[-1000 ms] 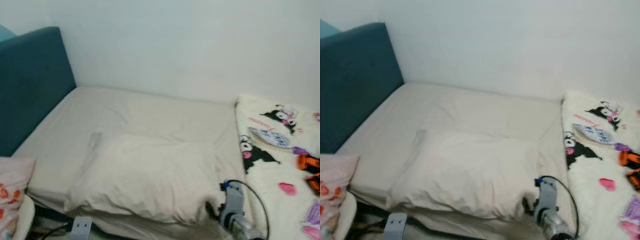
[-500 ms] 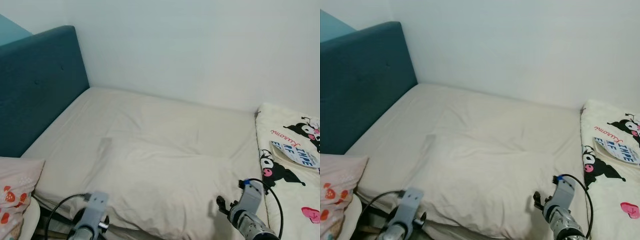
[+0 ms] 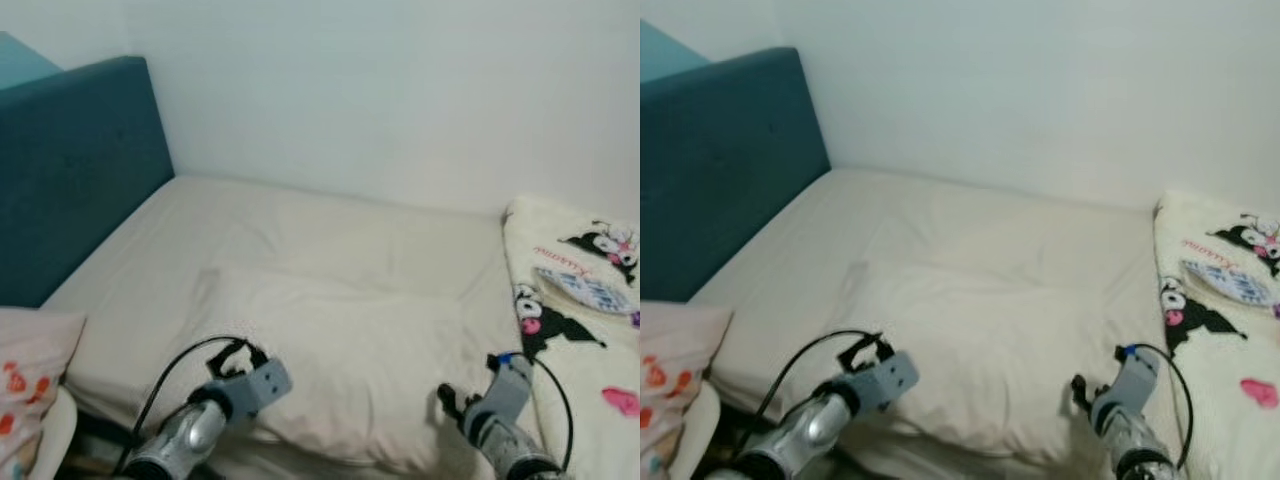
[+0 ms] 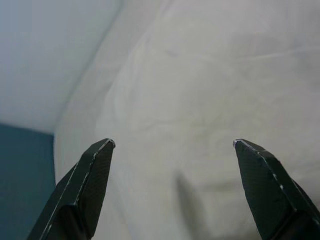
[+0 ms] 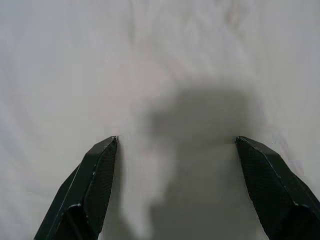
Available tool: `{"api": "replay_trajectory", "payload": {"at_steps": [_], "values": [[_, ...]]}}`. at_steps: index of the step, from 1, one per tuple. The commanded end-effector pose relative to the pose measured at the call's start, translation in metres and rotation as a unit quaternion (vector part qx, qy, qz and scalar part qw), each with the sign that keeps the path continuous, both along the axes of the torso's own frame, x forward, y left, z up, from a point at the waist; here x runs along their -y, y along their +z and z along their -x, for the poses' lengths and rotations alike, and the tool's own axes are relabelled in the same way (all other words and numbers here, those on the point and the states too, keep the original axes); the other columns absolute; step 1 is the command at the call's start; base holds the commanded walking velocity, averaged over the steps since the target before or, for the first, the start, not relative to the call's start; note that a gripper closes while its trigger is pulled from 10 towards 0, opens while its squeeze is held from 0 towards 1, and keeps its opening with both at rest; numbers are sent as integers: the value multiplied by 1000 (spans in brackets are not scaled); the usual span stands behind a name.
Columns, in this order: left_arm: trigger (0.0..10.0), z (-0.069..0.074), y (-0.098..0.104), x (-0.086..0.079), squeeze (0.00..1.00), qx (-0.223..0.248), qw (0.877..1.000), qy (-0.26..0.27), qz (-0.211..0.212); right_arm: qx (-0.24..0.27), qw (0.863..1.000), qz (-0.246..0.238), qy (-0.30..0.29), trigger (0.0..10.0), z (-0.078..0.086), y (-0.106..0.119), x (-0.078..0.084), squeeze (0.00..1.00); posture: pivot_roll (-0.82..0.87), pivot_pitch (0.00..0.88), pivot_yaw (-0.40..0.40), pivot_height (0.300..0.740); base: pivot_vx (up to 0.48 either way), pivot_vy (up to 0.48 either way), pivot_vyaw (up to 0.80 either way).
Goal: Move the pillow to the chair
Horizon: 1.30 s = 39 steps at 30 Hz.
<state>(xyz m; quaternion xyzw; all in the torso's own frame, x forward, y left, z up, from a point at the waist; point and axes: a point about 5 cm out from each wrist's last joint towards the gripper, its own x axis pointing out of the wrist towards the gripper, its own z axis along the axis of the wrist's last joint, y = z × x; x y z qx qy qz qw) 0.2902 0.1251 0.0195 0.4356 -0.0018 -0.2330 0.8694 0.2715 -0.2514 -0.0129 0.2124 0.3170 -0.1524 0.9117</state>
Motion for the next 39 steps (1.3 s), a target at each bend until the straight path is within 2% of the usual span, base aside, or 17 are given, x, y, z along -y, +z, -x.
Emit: {"api": "replay_trajectory", "payload": {"at_steps": [1,2,3,4,14,18,23,24,25,30,32,33,34,36,39], "values": [[10000,0,1,5,106,9,1000,-19,-10,4,1000,-12,2,10000,-3,1,-5,0,-121,0,-18,605,0,0,0],[10000,0,1,5,106,9,1000,-19,-10,4,1000,-12,2,10000,-3,1,-5,0,-121,0,-18,605,0,0,0],[10000,0,2,8,969,10,1000,-25,-8,9,1000,-13,3,10000,-5,3,-6,0,-121,0,-18,600,0,0,0],[10000,0,2,12,1000,3,999,-37,-5,15,1000,-14,4,10000,-9,6,-6,0,-125,0,-18,590,0,0,0],[10000,0,7,20,1000,-1,997,-79,0,42,999,-17,0,10000,-21,18,-5,0,-129,0,-16,555,0,0,0],[10000,1,7,22,1000,4,994,-104,-25,59,998,-22,5,10000,-30,25,-9,0,-132,0,-13,540,0,0,0],[10000,6,-1,20,1000,-17,989,-133,-67,76,997,-27,12,10000,-39,34,-13,0,-135,3,-12,520,0,0,0],[10000,9,-5,17,349,-30,986,-140,-84,82,996,-29,14,10000,-43,38,-14,0,-138,2,-12,510,0,0,0],[10000,10,-7,15,0,-36,985,-143,-89,85,996,-30,15,10000,-44,39,-15,0,-138,2,-12,505,0,0,0],[10000,12,-12,9,0,-42,983,-138,-110,96,995,-34,17,10000,-48,43,-17,0,-139,5,-6,485,0,0,0],[10000,8,-9,6,0,-25,988,-111,-109,103,994,-37,22,10000,-52,47,-20,0,-140,7,-3,475,0,0,0],[10000,2,-6,5,0,5,990,-81,-118,110,992,-42,32,10000,-56,50,-26,0,-140,7,-3,465,0,0,0],[10000,0,-5,5,0,11,990,-75,-121,112,992,-44,34,10000,-57,51,-27,0,-140,7,-3,460,0,0,0],[10000,-5,-2,5,0,54,987,-44,-147,115,991,-44,49,10000,-59,52,-34,0,-138,15,-9,445,0,0,0],[10000,-2,-5,14,0,53,987,-41,-147,118,990,-40,59,10000,-60,52,-38,0,-137,16,-13,431,0,0,0]]}}
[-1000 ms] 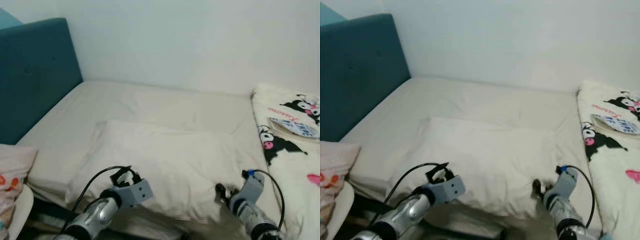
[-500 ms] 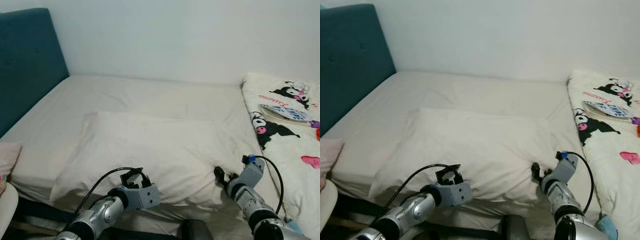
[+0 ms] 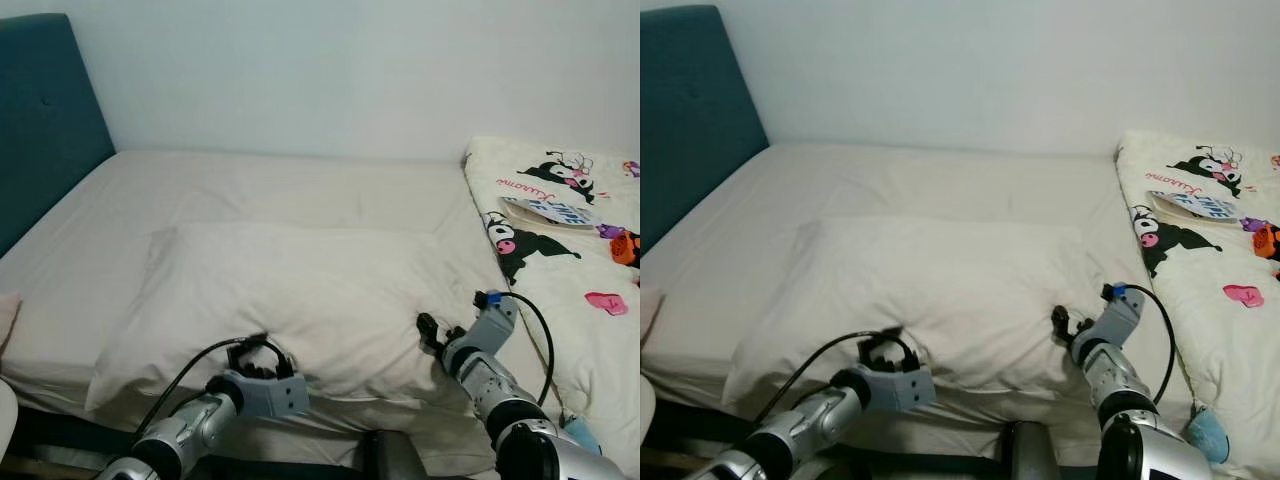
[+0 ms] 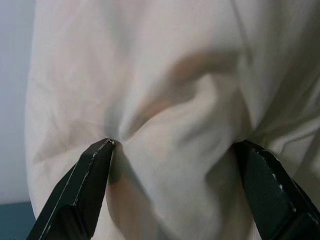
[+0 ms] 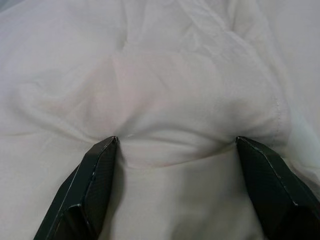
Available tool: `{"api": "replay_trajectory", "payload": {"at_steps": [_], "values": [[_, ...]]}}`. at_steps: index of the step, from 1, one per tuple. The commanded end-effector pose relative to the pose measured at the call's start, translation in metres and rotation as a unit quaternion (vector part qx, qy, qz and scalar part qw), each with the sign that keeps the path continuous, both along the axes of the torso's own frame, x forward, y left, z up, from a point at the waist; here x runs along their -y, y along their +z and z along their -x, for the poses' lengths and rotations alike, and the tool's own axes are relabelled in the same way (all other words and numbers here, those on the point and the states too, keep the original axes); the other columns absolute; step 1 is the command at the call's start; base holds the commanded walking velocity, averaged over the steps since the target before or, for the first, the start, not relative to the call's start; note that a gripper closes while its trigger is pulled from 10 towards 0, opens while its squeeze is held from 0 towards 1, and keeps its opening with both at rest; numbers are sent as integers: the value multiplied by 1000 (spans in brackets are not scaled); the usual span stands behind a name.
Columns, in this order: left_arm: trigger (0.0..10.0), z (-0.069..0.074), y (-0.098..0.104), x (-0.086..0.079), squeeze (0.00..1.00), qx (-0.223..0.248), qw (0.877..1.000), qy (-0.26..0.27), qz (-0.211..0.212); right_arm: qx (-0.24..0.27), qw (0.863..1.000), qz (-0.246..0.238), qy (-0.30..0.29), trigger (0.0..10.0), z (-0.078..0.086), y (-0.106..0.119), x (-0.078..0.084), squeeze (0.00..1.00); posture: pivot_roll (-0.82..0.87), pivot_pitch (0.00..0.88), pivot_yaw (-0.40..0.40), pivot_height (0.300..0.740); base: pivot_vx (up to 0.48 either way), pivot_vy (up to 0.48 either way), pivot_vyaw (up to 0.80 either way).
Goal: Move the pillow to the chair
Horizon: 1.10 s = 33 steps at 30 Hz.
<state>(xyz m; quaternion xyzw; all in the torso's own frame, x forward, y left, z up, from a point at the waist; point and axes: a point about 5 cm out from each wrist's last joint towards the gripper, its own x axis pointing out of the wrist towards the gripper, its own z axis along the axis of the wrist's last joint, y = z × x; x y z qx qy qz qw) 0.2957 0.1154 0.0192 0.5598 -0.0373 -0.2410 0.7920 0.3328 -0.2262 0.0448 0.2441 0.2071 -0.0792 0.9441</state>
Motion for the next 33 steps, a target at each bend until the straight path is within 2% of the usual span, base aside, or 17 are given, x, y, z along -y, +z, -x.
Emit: {"api": "replay_trajectory", "payload": {"at_steps": [1,4,9,15,17,24,25,26,27,33], "values": [[10000,3,-5,4,0,-3,1000,0,-14,-13,1000,-8,22,10000,1,-6,-13,0,-137,16,-13,431,0,0,0],[10000,8,-12,9,0,-10,1000,2,-22,-9,1000,-9,25,10000,-1,-4,-16,0,-142,18,-13,415,0,0,0],[10000,6,-13,2,0,3,999,35,-38,5,1000,-13,27,10000,-7,4,-18,0,-143,18,-11,415,0,0,0],[10000,-6,-1,0,0,53,995,72,-39,20,999,-23,45,10000,-12,8,-27,0,-149,18,-7,415,0,0,0],[10000,-17,10,-1,0,85,991,95,-39,25,997,-25,66,10000,-13,9,-37,0,-153,16,-5,415,0,0,0],[10000,-22,15,2,0,97,989,98,-51,30,996,-31,83,10000,-15,10,-46,0,-176,13,8,415,0,0,0],[4980,-21,13,1,0,93,989,100,-59,34,995,-34,87,10000,-15,11,-48,0,-178,15,9,415,0,0,0],[4980,-20,11,-1,0,89,989,102,-64,36,995,-36,90,10000,-16,11,-49,0,-180,16,9,415,0,0,0],[0,-18,8,-4,0,84,989,106,-68,39,994,-38,93,10000,-16,12,-50,0,-185,15,10,415,0,0,0],[0,-20,9,-17,0,85,984,136,-74,55,992,-45,100,10000,-20,19,-53,0,-192,19,15,415,0,0,0]]}}
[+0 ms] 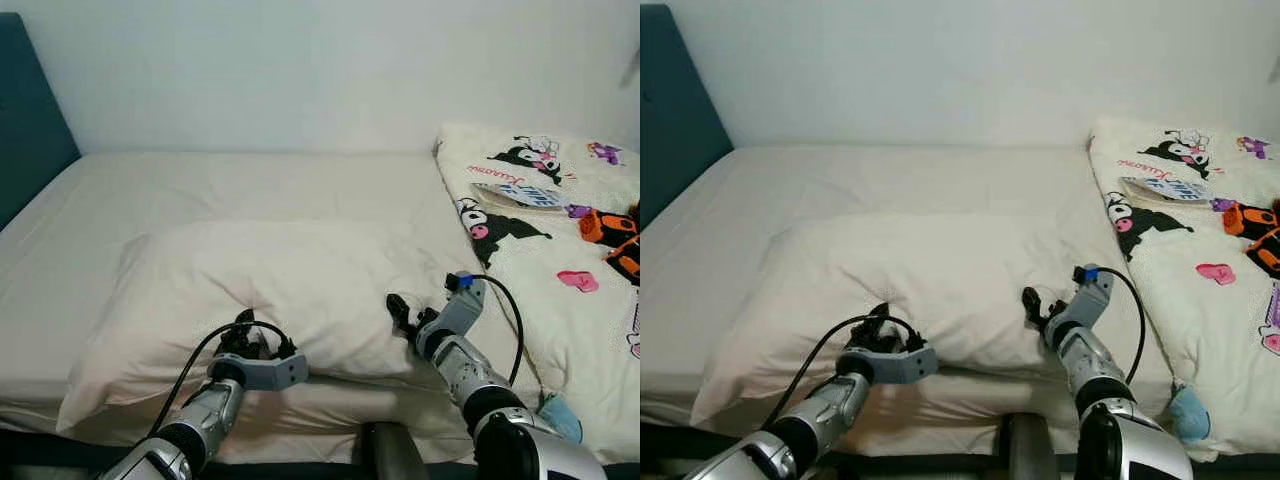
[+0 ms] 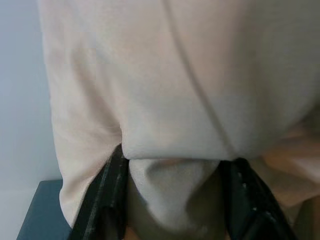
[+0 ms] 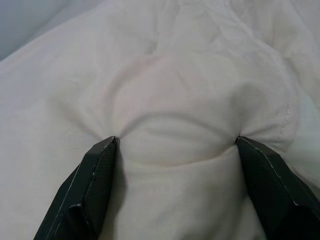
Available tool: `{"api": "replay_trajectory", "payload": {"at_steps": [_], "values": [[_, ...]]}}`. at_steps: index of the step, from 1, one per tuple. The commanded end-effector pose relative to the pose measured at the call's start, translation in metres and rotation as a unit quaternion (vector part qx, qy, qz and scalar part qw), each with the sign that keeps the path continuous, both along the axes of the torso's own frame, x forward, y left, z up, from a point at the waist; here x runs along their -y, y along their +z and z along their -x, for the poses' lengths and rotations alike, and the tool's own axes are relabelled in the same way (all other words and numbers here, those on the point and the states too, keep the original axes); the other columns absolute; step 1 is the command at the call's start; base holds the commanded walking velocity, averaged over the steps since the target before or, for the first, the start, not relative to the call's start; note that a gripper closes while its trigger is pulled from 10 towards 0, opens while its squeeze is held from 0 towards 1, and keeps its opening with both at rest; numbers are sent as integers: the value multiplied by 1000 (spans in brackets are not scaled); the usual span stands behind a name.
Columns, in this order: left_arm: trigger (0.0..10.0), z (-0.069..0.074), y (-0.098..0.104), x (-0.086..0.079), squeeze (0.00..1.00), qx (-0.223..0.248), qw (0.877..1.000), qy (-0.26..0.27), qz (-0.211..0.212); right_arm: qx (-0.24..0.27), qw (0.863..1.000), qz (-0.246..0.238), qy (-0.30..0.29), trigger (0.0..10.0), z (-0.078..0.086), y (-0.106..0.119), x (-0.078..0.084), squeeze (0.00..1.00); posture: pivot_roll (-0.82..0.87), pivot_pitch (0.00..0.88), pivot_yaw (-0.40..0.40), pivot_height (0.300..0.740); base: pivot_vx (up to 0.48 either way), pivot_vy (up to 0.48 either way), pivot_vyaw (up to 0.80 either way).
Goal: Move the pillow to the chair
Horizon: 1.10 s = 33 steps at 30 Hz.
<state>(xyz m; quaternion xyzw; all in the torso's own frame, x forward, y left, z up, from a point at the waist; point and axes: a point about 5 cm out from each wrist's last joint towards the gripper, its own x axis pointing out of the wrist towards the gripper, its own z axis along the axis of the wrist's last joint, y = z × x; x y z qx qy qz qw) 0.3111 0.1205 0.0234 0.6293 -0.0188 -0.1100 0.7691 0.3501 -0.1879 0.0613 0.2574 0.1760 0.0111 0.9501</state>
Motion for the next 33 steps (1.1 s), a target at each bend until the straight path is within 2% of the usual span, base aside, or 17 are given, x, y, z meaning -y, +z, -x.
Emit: {"api": "replay_trajectory", "payload": {"at_steps": [1,9,10,11,15,16,17,18,19,20,22,23,24,25,26,30,33], "values": [[0,-7,7,-15,0,16,999,32,-3,6,999,-19,29,10000,-4,4,-16,0,-192,19,15,415,0,0,0],[0,-19,25,-26,0,56,996,60,34,25,998,-27,48,10000,-8,10,-21,0,-183,21,8,415,0,0,0],[0,-25,38,-29,0,83,989,80,94,54,996,-41,62,10000,-9,16,-24,0,-177,20,5,424,0,0,0],[0,-25,38,-29,0,83,989,80,94,54,996,-41,62,10000,-9,16,-24,0,-177,20,5,424,0,0,0],[0,-33,66,-28,0,136,958,87,236,66,994,-36,81,10000,-11,19,-27,0,-168,16,3,444,0,0,0],[0,-33,66,-28,0,136,958,87,236,66,994,-36,81,10000,-11,19,-27,0,-168,16,3,444,0,0,0],[0,-35,80,-27,0,160,942,81,282,72,993,-36,85,10000,-12,21,-28,0,-160,10,1,449,0,0,0],[0,-35,80,-27,0,160,942,81,282,72,993,-36,85,10000,-12,21,-28,0,-160,10,1,449,0,0,0],[0,-36,94,-27,0,183,924,75,326,76,992,-36,89,10000,-12,23,-29,0,-155,5,1,454,0,0,0],[0,-36,94,-27,0,183,924,75,326,76,992,-36,89,10000,-12,23,-29,0,-155,5,1,454,0,0,0],[0,-37,125,-26,0,220,879,65,417,84,991,-38,95,10000,-15,27,-32,0,-153,1,1,464,0,0,0],[0,-37,125,-26,0,220,879,65,417,84,991,-38,95,10000,-15,27,-32,0,-153,1,1,464,0,0,0],[0,-37,138,-25,0,233,858,57,455,89,990,-40,101,10000,-16,30,-34,0,-146,0,0,469,0,0,0],[0,-37,138,-25,0,233,858,57,455,89,990,-40,101,10000,-16,30,-34,0,-146,0,0,469,0,0,0],[0,-34,160,-23,0,252,825,34,505,101,988,-44,109,10000,-19,35,-38,0,-144,0,-1,479,0,0,0],[0,-33,166,-22,0,257,814,25,520,107,987,-46,112,10000,-20,37,-40,0,-140,0,2,484,0,0,0],[0,-28,182,-20,0,258,787,-4,561,123,984,-53,120,10000,-24,46,-44,0,-137,0,5,499,0,0,0]]}}
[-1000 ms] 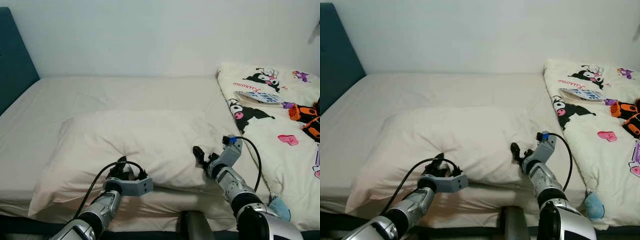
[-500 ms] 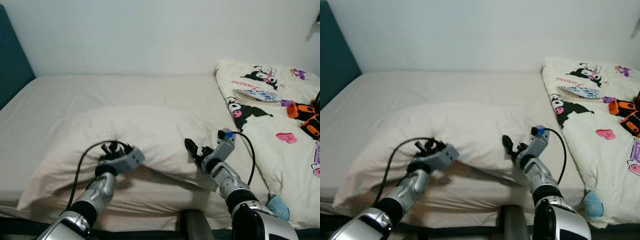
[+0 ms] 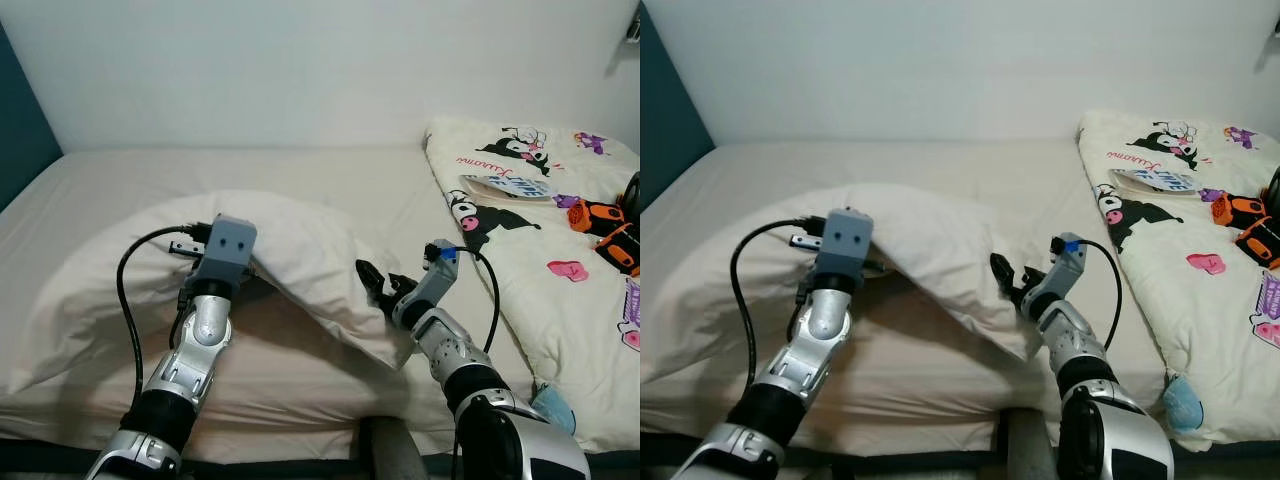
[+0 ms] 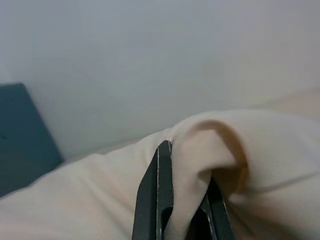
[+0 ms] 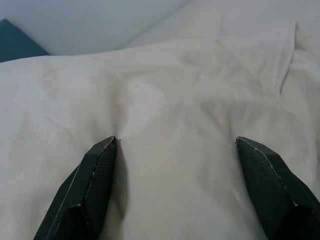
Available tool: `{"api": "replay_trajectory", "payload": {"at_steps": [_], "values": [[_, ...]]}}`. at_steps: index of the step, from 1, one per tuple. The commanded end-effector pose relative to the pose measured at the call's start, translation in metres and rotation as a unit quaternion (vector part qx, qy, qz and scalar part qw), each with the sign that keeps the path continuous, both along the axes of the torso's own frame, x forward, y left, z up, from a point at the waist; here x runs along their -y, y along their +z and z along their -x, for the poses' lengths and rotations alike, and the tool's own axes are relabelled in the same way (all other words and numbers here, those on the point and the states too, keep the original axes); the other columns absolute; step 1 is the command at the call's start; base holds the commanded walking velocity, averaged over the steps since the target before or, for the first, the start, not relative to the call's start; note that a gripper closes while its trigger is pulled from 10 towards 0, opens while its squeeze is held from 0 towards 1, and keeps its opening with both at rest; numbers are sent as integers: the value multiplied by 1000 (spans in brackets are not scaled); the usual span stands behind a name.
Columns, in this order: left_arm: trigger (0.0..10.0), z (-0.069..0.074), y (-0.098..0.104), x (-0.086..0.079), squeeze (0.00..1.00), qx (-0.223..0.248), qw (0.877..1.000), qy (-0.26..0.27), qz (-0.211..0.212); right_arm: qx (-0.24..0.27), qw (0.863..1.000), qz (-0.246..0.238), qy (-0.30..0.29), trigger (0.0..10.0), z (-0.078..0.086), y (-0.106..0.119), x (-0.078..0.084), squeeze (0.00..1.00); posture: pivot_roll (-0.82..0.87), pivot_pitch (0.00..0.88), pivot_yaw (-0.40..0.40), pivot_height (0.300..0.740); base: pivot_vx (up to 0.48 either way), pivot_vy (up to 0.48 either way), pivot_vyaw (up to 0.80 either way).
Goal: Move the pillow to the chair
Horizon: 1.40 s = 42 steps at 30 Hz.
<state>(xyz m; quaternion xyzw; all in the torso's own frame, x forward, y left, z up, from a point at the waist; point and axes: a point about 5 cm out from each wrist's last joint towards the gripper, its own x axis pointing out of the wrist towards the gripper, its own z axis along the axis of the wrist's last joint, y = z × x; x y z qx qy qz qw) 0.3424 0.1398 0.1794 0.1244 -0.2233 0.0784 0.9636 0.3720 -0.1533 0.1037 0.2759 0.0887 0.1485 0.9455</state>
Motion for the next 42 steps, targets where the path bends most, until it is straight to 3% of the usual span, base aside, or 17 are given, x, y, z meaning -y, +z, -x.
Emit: {"api": "replay_trajectory", "payload": {"at_steps": [1,3,4,6,7,11,21,30,36,42], "values": [[235,5,28,0,0,60,998,-16,30,10,1000,-11,19,10000,-3,6,-12,0,-134,0,8,504,0,0,0],[549,7,31,2,0,61,997,-26,34,15,1000,-16,22,10000,-4,9,-14,0,-134,0,8,509,0,0,0],[3529,10,33,5,0,60,997,-39,37,20,999,-20,27,10000,-5,12,-17,0,-132,0,7,514,0,0,0],[3529,12,34,6,0,59,996,-49,40,24,999,-22,30,10000,-6,14,-19,0,-132,0,7,519,0,0,0],[10000,13,35,7,0,58,996,-56,45,26,999,-24,33,10000,-6,15,-21,0,-132,0,7,524,0,0,0],[10000,17,37,12,0,51,993,-78,72,33,998,-31,48,10000,-7,17,-31,0,-121,0,4,544,0,0,0],[10000,19,25,12,0,2,994,-88,70,36,996,-37,69,10000,-4,16,-47,0,-110,0,10,584,0,0,0],[10000,18,21,13,0,-20,991,-84,105,37,996,-35,70,10000,-4,16,-43,0,-114,0,2,624,0,0,0],[10000,12,19,16,0,-47,991,-87,90,42,996,-36,72,10000,-5,19,-44,0,-114,0,-1,644,-240,0,0],[10000,16,26,16,0,-25,991,-87,98,45,995,-35,80,10000,-5,20,-46,0,-114,0,-4,674,-339,0,0]]}}
